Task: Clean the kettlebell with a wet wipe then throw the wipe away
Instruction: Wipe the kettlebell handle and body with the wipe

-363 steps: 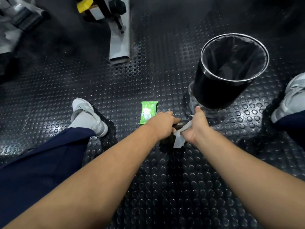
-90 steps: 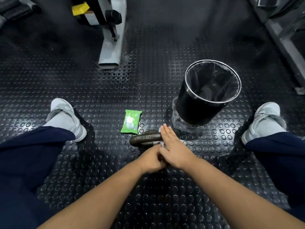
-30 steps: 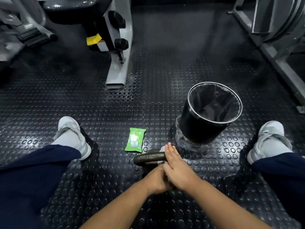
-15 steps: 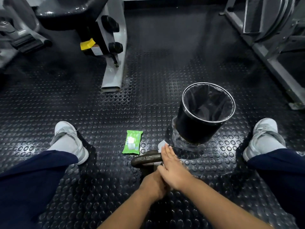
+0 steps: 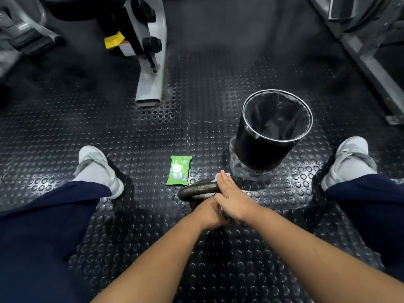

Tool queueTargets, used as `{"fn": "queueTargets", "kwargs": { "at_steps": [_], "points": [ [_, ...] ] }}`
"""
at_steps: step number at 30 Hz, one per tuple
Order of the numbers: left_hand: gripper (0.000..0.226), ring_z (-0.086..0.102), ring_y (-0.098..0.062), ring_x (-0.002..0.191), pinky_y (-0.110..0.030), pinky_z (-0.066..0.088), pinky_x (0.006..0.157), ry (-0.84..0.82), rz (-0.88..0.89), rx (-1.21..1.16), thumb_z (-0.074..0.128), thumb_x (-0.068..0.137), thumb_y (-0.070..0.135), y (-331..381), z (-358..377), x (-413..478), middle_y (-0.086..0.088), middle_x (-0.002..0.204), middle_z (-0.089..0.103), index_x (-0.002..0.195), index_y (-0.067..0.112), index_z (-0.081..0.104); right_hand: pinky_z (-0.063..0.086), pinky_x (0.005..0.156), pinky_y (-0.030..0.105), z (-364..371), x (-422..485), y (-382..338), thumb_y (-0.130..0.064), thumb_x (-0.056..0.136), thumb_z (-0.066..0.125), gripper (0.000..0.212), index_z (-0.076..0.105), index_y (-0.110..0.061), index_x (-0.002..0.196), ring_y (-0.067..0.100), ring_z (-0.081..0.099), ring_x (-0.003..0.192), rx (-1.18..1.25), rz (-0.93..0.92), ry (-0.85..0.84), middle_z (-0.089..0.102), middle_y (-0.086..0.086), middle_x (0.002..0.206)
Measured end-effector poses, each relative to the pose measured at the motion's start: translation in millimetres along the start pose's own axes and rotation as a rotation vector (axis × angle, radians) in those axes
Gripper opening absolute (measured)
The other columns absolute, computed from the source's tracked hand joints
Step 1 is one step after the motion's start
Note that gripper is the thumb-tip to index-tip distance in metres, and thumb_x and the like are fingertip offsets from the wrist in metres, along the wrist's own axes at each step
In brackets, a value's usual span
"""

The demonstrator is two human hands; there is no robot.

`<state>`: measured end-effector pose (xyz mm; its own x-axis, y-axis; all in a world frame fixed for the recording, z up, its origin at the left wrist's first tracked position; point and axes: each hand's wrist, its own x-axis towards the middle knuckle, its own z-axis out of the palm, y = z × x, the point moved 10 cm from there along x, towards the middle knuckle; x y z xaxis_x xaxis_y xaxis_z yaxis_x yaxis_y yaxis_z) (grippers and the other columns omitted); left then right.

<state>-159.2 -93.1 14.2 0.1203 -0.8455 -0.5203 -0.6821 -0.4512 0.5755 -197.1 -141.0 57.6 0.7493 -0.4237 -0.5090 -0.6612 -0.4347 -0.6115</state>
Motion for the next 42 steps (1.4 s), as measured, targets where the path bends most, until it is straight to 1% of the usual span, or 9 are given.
{"fn": "queueTargets", "kwargs": {
  "at_steps": [3,7,10,18,20,25,29,38,42],
  "points": [
    [0.053,0.066,-0.018,0.11,-0.035,0.056,0.097,0.035,-0.007,-0.053,0.068,0.083,0.012,-4.2,5.5,0.4,-0.004,0.126,0.069,0.136,0.014,0.062,-0.005,0.129,0.032,1.7,-0.4,-1.7,-0.031,0.109,0.032,0.07,-0.005,-0.014,0.167,0.013,-0.017,0.159,-0.004,-0.003,-0.009,-0.018,-0.001,0.173],
    [0.067,0.032,-0.025,0.152,-0.034,0.027,0.124,-0.049,-0.004,0.047,0.055,0.104,0.022,11.3,6.7,16.3,-0.009,0.169,0.027,0.163,0.015,0.026,-0.003,0.131,0.033,-1.0,-0.2,-0.9,-0.032,0.109,0.032,0.07,-0.003,-0.015,0.167,0.013,-0.015,0.16,0.002,0.002,-0.007,-0.016,0.0,0.174],
    [0.066,0.018,-0.023,0.158,-0.003,0.025,0.111,-0.06,-0.018,0.019,0.044,0.108,-0.001,22.7,-1.6,26.5,-0.011,0.173,0.009,0.163,0.001,0.009,-0.003,0.131,0.032,-2.3,-1.1,-1.3,-0.032,0.109,0.032,0.071,-0.004,-0.015,0.167,0.012,-0.015,0.159,0.011,-0.007,-0.014,-0.016,-0.001,0.174],
    [0.058,0.065,0.003,0.108,-0.034,0.052,0.107,0.047,-0.043,-0.257,0.082,0.077,0.013,-3.1,5.7,-3.8,0.011,0.124,0.069,0.128,0.031,0.06,-0.002,0.131,0.034,-1.9,1.0,4.9,-0.036,0.108,0.034,0.072,-0.004,-0.022,0.167,0.009,-0.015,0.159,0.064,-0.005,-0.005,-0.017,-0.012,0.17],
    [0.055,0.067,0.005,0.103,-0.035,0.054,0.104,0.028,-0.065,-0.256,0.085,0.077,0.01,-5.6,11.2,-8.0,0.013,0.117,0.07,0.118,0.036,0.058,-0.003,0.13,0.032,-2.6,0.6,3.8,-0.037,0.108,0.034,0.072,-0.005,-0.022,0.167,0.008,-0.016,0.158,0.062,-0.009,-0.006,-0.018,-0.013,0.169],
    [0.075,0.056,-0.029,0.132,-0.039,0.046,0.11,-0.162,-0.145,0.065,0.079,0.09,0.027,4.6,-1.7,-6.9,-0.005,0.151,0.054,0.156,0.021,0.043,0.0,0.132,0.037,-1.1,2.4,7.8,-0.039,0.108,0.034,0.073,-0.005,-0.023,0.167,0.009,-0.015,0.158,0.069,-0.002,-0.022,-0.017,-0.008,0.172],
    [0.065,0.046,-0.027,0.143,-0.033,0.038,0.116,-0.187,-0.051,0.021,0.072,0.096,0.02,15.9,-1.1,5.0,-0.006,0.158,0.048,0.155,0.017,0.045,-0.001,0.131,0.034,-3.8,5.8,4.2,-0.035,0.108,0.037,0.072,-0.001,-0.02,0.167,0.01,-0.013,0.159,0.069,-0.001,-0.013,-0.014,-0.006,0.173],
    [0.073,0.066,-0.012,0.106,-0.026,0.054,0.093,0.017,-0.169,-0.241,0.087,0.075,0.036,-11.3,14.4,-19.6,0.014,0.112,0.066,0.138,0.029,0.049,-0.001,0.13,0.032,-6.1,2.9,7.7,-0.034,0.107,0.039,0.072,0.002,-0.021,0.168,0.008,-0.012,0.159,0.098,0.0,-0.025,-0.012,-0.008,0.173],
    [0.073,0.061,-0.023,0.127,-0.035,0.049,0.108,-0.094,-0.17,-0.032,0.084,0.085,0.03,-7.9,5.5,-7.9,0.0,0.14,0.063,0.149,0.022,0.049,-0.001,0.13,0.032,-5.5,4.9,5.3,-0.037,0.107,0.038,0.073,0.001,-0.021,0.168,0.008,-0.012,0.159,0.071,0.004,-0.038,-0.013,-0.006,0.174]
  ]
}}
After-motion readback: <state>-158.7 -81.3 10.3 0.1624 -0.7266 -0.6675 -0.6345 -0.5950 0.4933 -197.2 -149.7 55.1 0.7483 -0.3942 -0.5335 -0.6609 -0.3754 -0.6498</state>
